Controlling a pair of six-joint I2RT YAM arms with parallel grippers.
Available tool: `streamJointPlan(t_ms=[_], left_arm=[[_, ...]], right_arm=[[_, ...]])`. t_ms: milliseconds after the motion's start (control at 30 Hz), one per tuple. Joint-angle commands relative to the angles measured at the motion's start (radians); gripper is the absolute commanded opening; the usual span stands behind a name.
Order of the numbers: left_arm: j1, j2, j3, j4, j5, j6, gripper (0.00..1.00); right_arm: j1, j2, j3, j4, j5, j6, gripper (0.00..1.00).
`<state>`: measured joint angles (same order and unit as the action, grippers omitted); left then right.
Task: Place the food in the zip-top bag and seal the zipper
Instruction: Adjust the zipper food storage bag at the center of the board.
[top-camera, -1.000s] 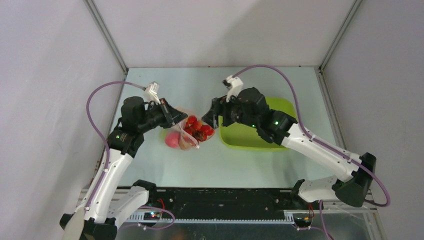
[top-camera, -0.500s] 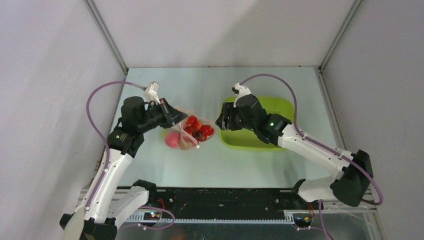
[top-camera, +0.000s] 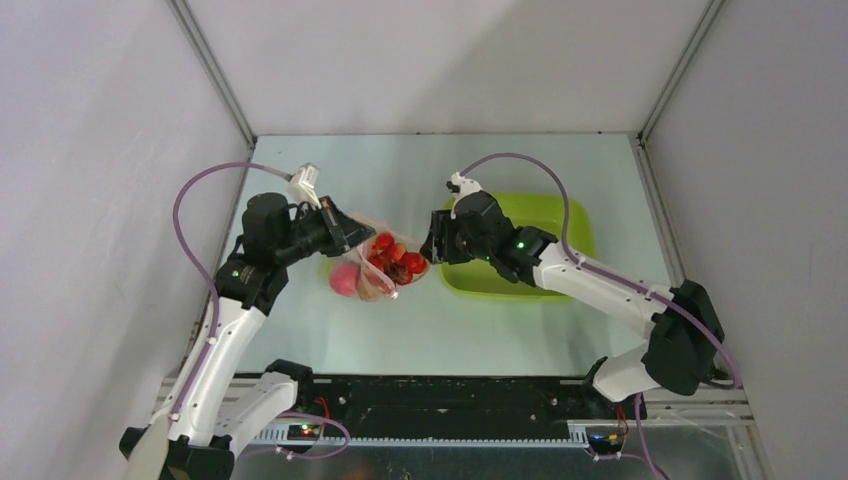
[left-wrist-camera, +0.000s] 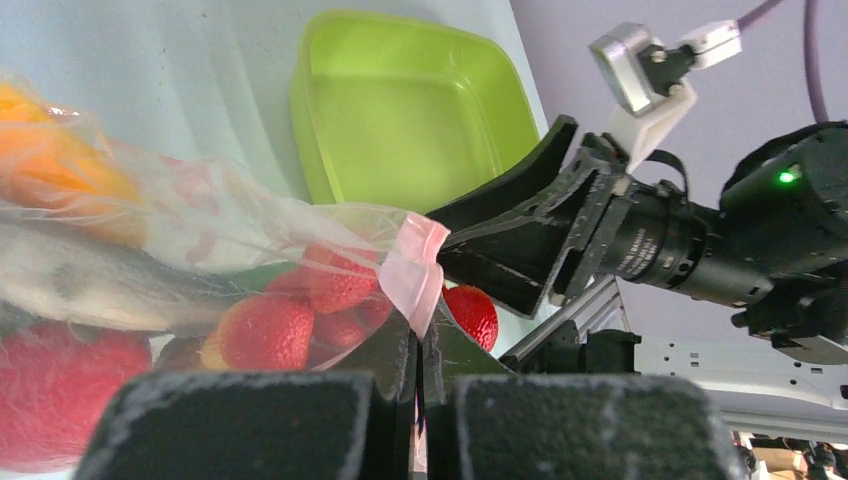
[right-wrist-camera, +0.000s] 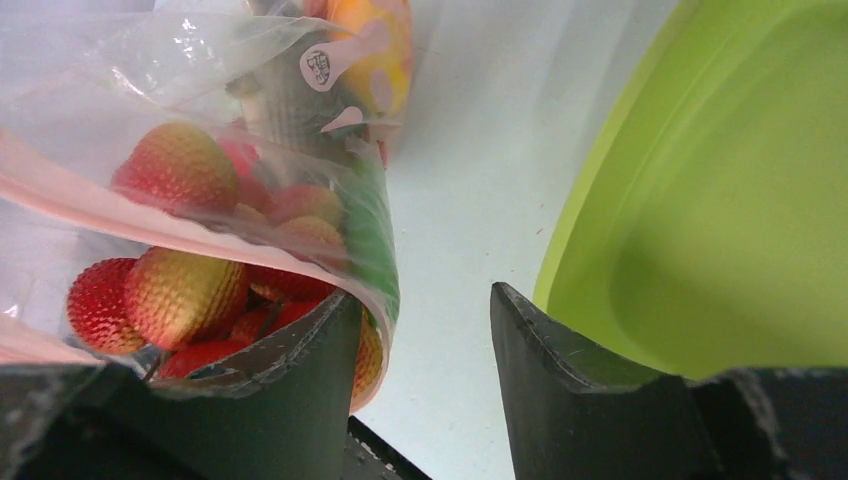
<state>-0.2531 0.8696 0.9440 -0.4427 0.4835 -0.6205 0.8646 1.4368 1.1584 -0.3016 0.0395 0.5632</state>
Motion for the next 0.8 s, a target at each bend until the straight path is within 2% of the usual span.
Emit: streamJointPlan(t_ms=[0,67,133,267,400,633,767], left_arm=[[-0.002,-0.016,0.007,0.080,0.048,-0.004,0.00],[-0.002,-0.015,0.006,0.081,0.050,-0.005,0.00],[-0.002,-0.014,0.007,0.082,0.050,-0.005,0.00],[-0.002,-0.017,0.007,0.081,0.051,-0.005,0.00],[-0.002,-0.022,0.009,0.075,0.037,-0.002,0.00],[-0.002,-0.007,0.022,0.048,0.023,0.002,0.00],[-0.002,-0.001,0.023,0.045,0.018,0.004,0.00]], right_arm=[[0.012,0.057,0.005,0.094,-0.056,0.036,0.54],[0.019,0.079,0.005,0.139,-0.082,0.047,0.54],[0.029,0.095,0.005,0.183,-0.093,0.056,0.48],[0.047,0.099,0.005,0.228,-0.083,0.072,0.18],[0.051,0.059,0.004,0.201,-0.063,0.084,0.01],[0.077,-0.091,0.011,0.150,-0.041,0.067,0.00],[0.092,-0.124,0.092,0.086,-0.042,0.028,0.00]])
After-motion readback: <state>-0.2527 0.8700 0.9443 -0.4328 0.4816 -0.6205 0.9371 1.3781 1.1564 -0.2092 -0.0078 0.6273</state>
